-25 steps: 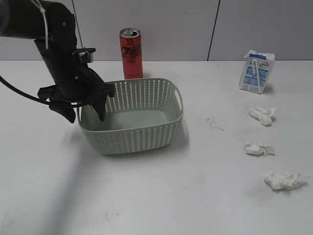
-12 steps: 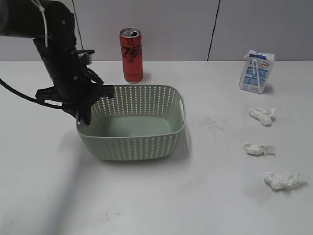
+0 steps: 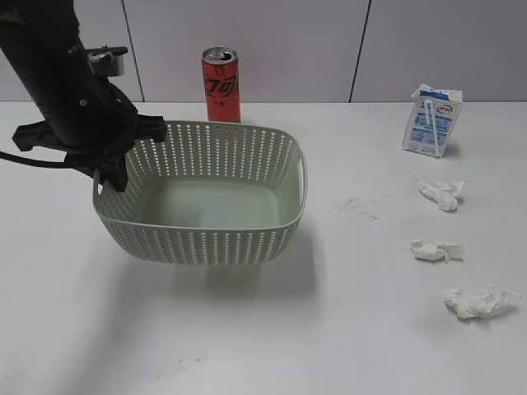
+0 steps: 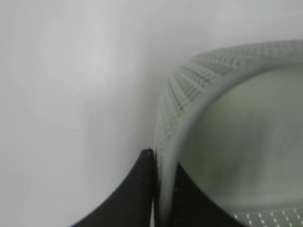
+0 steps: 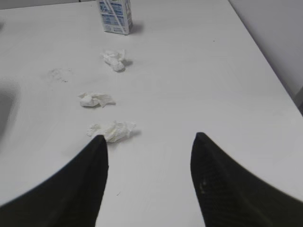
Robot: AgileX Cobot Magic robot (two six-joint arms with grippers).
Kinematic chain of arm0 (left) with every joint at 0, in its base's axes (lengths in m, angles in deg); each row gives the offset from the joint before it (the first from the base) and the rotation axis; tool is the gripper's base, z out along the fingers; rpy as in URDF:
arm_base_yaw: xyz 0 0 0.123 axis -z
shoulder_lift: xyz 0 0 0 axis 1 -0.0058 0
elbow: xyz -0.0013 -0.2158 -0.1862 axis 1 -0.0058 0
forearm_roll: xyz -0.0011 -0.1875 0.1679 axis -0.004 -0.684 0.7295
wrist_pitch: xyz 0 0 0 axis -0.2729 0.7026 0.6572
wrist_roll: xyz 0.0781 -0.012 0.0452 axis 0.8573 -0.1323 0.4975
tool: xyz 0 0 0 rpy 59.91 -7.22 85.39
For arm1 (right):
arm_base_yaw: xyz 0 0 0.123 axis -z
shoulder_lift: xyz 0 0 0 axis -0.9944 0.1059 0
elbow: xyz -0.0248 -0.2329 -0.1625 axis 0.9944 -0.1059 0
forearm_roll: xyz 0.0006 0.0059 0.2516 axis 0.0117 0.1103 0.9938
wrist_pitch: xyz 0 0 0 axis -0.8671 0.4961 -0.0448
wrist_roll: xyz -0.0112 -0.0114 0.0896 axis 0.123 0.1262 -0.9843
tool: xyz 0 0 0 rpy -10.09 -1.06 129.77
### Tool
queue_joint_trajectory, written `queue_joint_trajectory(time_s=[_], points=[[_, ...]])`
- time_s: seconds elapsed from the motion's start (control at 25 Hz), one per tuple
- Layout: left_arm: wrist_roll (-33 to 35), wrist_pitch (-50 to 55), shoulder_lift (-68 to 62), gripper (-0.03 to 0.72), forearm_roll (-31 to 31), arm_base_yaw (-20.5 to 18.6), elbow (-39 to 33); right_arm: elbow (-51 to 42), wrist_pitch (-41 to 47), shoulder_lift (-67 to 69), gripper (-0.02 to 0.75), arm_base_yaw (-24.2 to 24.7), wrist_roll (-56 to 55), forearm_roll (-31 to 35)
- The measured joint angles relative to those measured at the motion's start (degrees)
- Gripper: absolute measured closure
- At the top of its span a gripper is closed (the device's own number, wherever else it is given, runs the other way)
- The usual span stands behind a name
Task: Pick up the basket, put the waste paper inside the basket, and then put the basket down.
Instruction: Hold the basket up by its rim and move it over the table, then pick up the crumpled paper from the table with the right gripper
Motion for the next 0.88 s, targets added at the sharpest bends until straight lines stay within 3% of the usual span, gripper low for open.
queue_joint_trajectory(time_s=[0.16,0.32,0.6,0.88], points=[[0.0,-0.1,1.6,0.687,0.4,0.0,-0.6,1.3,-2.7,8.2,0.311,0.0,0.0,3.2],[0.0,-0.7,1.5,0.687,0.4,0.0,-1.0,2.9,-4.7,25.6,0.307,0.0,0.1,7.9],[0.0,-1.6,1.5,0.687,0.3,0.0,-1.1,4.3,-11.6,61.8,0.129,0.0,15.7,19.1],[0.0,-2.0,1.5,0.687,0.3,0.0,-1.1,13.4,-15.3,88.3,0.106,-0.3,18.9,18.4]])
